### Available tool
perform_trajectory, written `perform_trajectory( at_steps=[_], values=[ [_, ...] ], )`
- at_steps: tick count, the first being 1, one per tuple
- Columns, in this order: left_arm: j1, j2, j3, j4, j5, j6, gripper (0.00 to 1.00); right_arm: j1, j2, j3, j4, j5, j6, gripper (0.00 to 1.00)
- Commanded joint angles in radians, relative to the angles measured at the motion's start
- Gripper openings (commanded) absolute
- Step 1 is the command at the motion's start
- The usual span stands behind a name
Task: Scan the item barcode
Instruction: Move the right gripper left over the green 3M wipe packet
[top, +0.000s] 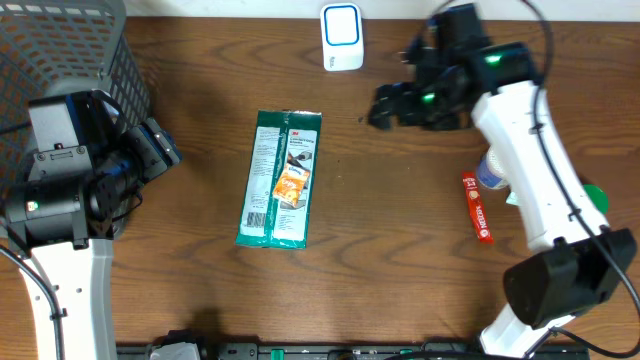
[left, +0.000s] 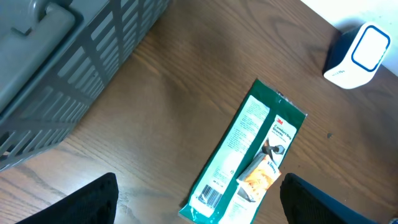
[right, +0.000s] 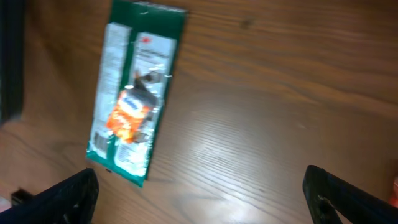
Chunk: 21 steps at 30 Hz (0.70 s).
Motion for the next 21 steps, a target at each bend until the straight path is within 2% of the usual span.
perform_trajectory(
  at_steps=[1, 7, 14, 17, 21],
  values=[
    [0.005, 0.002, 0.002, -0.003, -0.006, 0.013, 0.81, 0.107, -0.012, 0.009, 0.025, 0.1, 0.05, 0.99],
    [0.005, 0.002, 0.002, -0.003, -0.006, 0.013, 0.81, 0.274, -0.012, 0.008, 0.076, 0.266, 0.151, 0.99],
    [0.005, 0.002, 0.002, -0.003, -0.006, 0.013, 0.81, 0.416, -0.012, -0.042, 0.182, 0.313, 0.27, 0.99],
    [0.005, 0.002, 0.002, -0.003, -0.006, 0.013, 0.82, 0.464, -0.012, -0.093, 0.265, 0.315, 0.271, 0.99],
    [0.005, 0.002, 0.002, -0.003, -0.006, 0.013, 0.81, 0.52, -0.012, -0.203, 0.414, 0.318, 0.231, 0.9]
  ],
)
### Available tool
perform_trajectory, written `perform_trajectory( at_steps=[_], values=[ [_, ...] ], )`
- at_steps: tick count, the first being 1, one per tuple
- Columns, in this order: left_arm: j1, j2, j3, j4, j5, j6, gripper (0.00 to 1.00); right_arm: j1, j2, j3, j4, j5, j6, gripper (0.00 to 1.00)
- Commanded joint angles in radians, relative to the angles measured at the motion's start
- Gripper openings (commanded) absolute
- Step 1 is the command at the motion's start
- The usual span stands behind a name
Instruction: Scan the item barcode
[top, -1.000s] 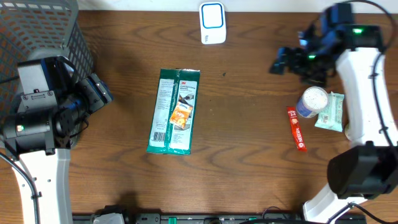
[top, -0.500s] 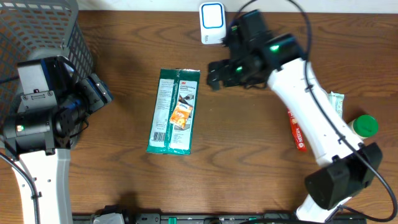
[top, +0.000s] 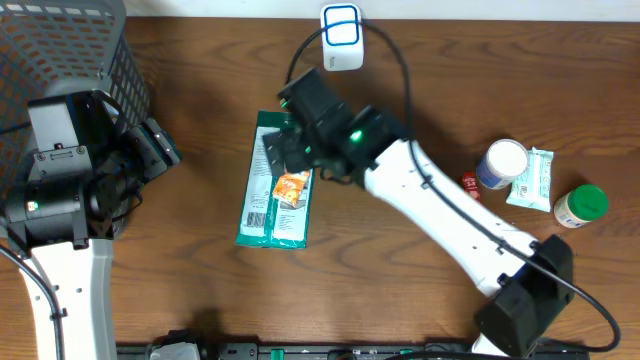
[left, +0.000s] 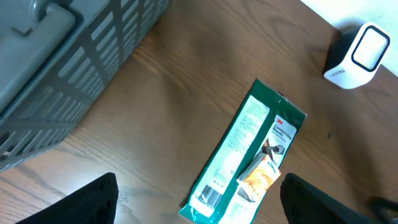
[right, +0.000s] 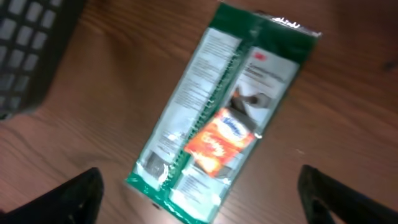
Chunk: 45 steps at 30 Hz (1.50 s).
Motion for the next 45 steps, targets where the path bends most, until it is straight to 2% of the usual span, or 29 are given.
perform_trajectory(
  at_steps=[1, 5, 7, 8, 9, 10, 12, 18, 27, 32, 45],
  values=[
    [0.005, 0.002, 0.002, -0.003, -0.006, 0.013, 0.81, 0.045, -0.012, -0.095, 0.088, 0.026, -0.019, 0.89],
    [0.005, 0.002, 0.002, -0.003, -0.006, 0.013, 0.81, 0.064, -0.012, -0.208, 0.239, 0.038, -0.129, 0.84],
    [0.005, 0.002, 0.002, -0.003, -0.006, 0.013, 0.81, 0.064, -0.012, -0.248, 0.288, 0.083, -0.146, 0.76],
    [0.005, 0.002, 0.002, -0.003, -0.006, 0.013, 0.81, 0.062, -0.012, -0.266, 0.31, 0.114, -0.149, 0.68],
    [0.005, 0.002, 0.002, -0.003, -0.006, 0.013, 0.81, 0.06, -0.012, -0.282, 0.331, 0.137, -0.149, 0.53],
    [0.005, 0.002, 0.002, -0.003, -0.006, 0.013, 0.82, 0.057, -0.012, -0.299, 0.356, 0.154, -0.148, 0.38],
    [0.005, 0.002, 0.002, -0.003, -0.006, 0.013, 0.81, 0.05, -0.011, -0.335, 0.414, 0.149, -0.147, 0.01],
    [0.005, 0.002, 0.002, -0.003, -0.006, 0.013, 0.81, 0.007, -0.011, -0.374, 0.486, 0.075, -0.077, 0.01],
    [0.005, 0.002, 0.002, -0.003, -0.006, 0.013, 0.81, -0.068, -0.006, -0.374, 0.569, -0.04, -0.065, 0.01],
    [0.005, 0.002, 0.002, -0.003, -0.006, 0.013, 0.82, -0.064, 0.024, -0.374, 0.647, -0.15, -0.066, 0.01],
    [0.005, 0.002, 0.002, -0.003, -0.006, 0.013, 0.81, -0.015, 0.195, -0.374, 0.739, -0.152, -0.089, 0.01]
  ],
)
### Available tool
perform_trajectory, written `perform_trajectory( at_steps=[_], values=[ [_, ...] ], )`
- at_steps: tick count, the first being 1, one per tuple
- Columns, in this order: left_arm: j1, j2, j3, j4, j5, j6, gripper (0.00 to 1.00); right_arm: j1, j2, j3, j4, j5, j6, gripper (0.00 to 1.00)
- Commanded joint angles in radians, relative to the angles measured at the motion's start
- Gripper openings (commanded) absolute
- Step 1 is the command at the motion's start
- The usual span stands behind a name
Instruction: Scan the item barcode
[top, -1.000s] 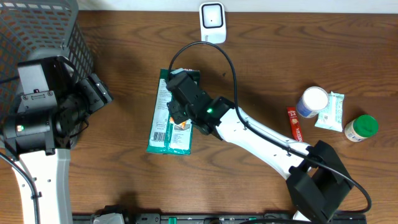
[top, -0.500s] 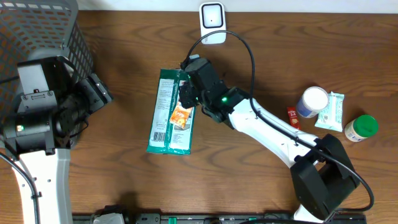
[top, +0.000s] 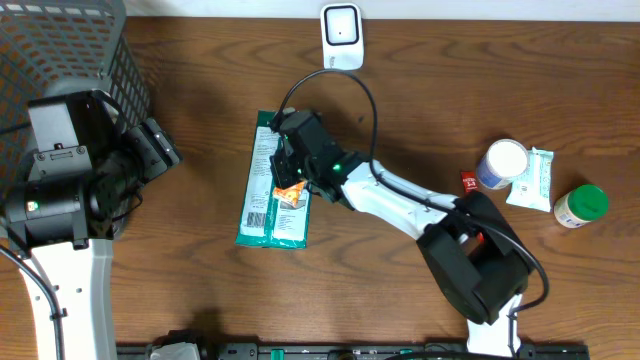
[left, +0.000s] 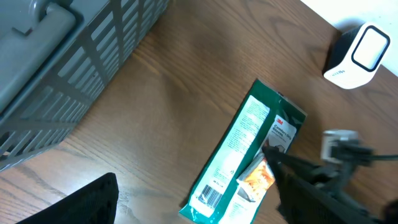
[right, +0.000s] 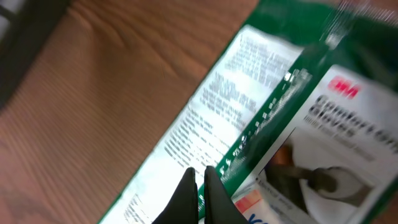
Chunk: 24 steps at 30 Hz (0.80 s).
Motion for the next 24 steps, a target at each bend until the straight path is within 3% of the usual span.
perform_trajectory(
  at_steps=[1, 16, 24],
  values=[
    [0.005, 0.002, 0.002, -0.003, -0.006, 0.013, 0.81, 0.018, 0.01, -0.001, 0.01, -0.009, -0.021, 0.01],
    [0.005, 0.002, 0.002, -0.003, -0.006, 0.013, 0.81, 0.013, -0.018, 0.006, -0.201, 0.016, -0.098, 0.01],
    [0.005, 0.002, 0.002, -0.003, -0.006, 0.013, 0.81, 0.012, -0.193, 0.01, -0.372, 0.268, -0.111, 0.01]
  ],
)
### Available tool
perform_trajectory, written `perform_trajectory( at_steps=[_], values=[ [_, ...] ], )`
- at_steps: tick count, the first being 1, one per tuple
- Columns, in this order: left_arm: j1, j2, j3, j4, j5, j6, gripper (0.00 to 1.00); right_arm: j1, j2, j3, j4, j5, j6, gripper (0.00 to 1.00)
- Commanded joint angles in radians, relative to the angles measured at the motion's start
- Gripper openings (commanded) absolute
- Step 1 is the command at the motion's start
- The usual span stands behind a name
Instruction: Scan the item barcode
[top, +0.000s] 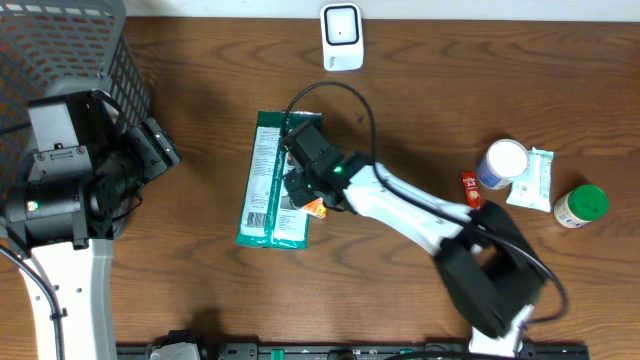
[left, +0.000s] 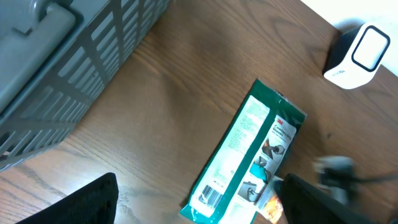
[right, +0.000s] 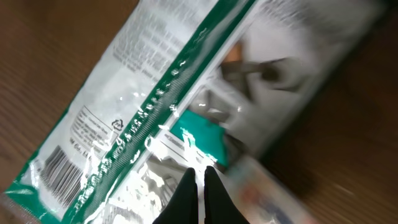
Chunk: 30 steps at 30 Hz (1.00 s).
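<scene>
A long green glove package (top: 276, 180) lies flat mid-table, its barcode (left: 209, 193) at the near end, also in the right wrist view as the barcode (right: 53, 165). A small orange packet (top: 315, 207) rests at the package's right edge, blurred in the right wrist view as the orange packet (right: 264, 194). My right gripper (right: 199, 177) is shut, tips down on the package beside the packet, holding nothing. The white scanner (top: 341, 37) stands at the far edge. My left gripper (left: 198, 199) hangs open well above the table, left of the package.
A grey mesh basket (top: 70, 50) fills the far left corner. At the right lie a red tube (top: 470, 190), a white jar (top: 503, 160), a wipes sachet (top: 530, 178) and a green-capped bottle (top: 582, 203).
The orange packet has shifted from the middle of the green package to its lower right edge. My shut right gripper has moved down the package with it. The left arm has not moved.
My right gripper was open near the scanner, far right of the package. Then it hung open over the package's far end. Then it was shut, tips on the package by the orange packet, which now lies at the package's right edge.
</scene>
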Motion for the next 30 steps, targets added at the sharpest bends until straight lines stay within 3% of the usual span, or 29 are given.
perform_trajectory(
  at_steps=[1, 6, 12, 22, 30],
  values=[
    [0.005, 0.002, 0.002, -0.002, -0.006, 0.013, 0.81, -0.006, -0.122, 0.01, -0.067, 0.166, -0.021, 0.01],
    [0.005, 0.002, 0.002, -0.002, -0.006, 0.013, 0.81, -0.006, -0.126, 0.008, -0.141, 0.095, -0.017, 0.02],
    [0.005, 0.002, 0.002, -0.002, -0.006, 0.013, 0.81, 0.019, -0.094, 0.007, -0.096, -0.058, -0.018, 0.04],
    [0.005, 0.002, 0.002, -0.002, -0.006, 0.013, 0.81, 0.065, 0.006, 0.007, -0.036, -0.047, -0.018, 0.06],
    [0.005, 0.002, 0.002, -0.002, -0.006, 0.013, 0.81, 0.052, 0.044, 0.007, -0.12, 0.042, -0.018, 0.05]
  ],
)
